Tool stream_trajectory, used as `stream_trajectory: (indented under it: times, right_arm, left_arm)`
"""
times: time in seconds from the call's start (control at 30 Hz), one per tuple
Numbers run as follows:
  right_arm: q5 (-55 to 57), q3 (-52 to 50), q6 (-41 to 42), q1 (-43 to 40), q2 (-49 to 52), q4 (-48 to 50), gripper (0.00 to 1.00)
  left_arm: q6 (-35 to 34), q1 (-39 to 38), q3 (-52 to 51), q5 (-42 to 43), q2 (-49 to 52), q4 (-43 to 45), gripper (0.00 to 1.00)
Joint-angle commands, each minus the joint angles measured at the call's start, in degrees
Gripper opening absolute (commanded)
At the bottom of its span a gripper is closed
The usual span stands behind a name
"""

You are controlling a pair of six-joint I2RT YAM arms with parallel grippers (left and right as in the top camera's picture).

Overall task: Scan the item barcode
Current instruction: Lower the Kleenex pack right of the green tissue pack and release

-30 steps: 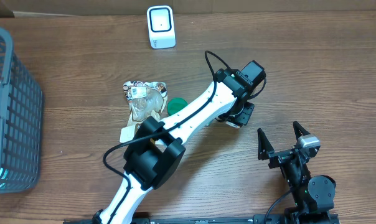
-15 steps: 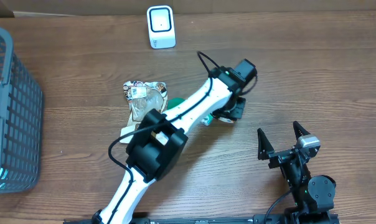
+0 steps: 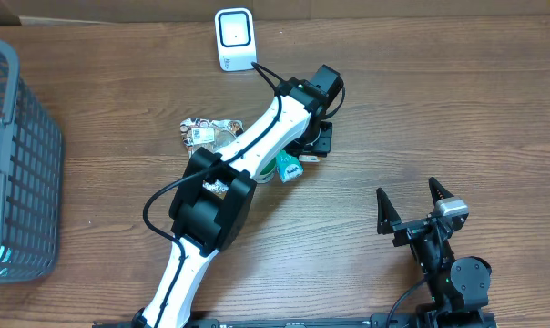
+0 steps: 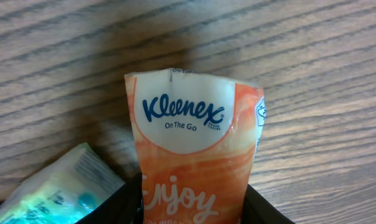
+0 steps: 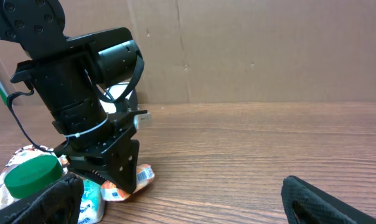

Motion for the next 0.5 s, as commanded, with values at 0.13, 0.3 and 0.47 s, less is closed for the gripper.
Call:
stream_trajectory:
  times: [0.13, 0.3, 0.47]
  right_arm:
    - [-0.26, -0.59, 0.24, -0.22, -0.57, 0.26, 1.00]
    - [-0.26, -0.59, 0.22, -0.22, -0.57, 0.26, 1.00]
    - [-0.26, -0.59, 0.22, -0.22, -0.57, 0.24, 1.00]
  left_arm:
    - [-0.98, -0.79, -0.24, 0.39, 0.74, -0.09, 0.56]
    - [-0.98, -0.85, -0.24, 0.68, 0.74, -0.68, 0.83]
    - [-0.94, -0.48, 2.32, 4.57, 0.13, 0.22, 0.81]
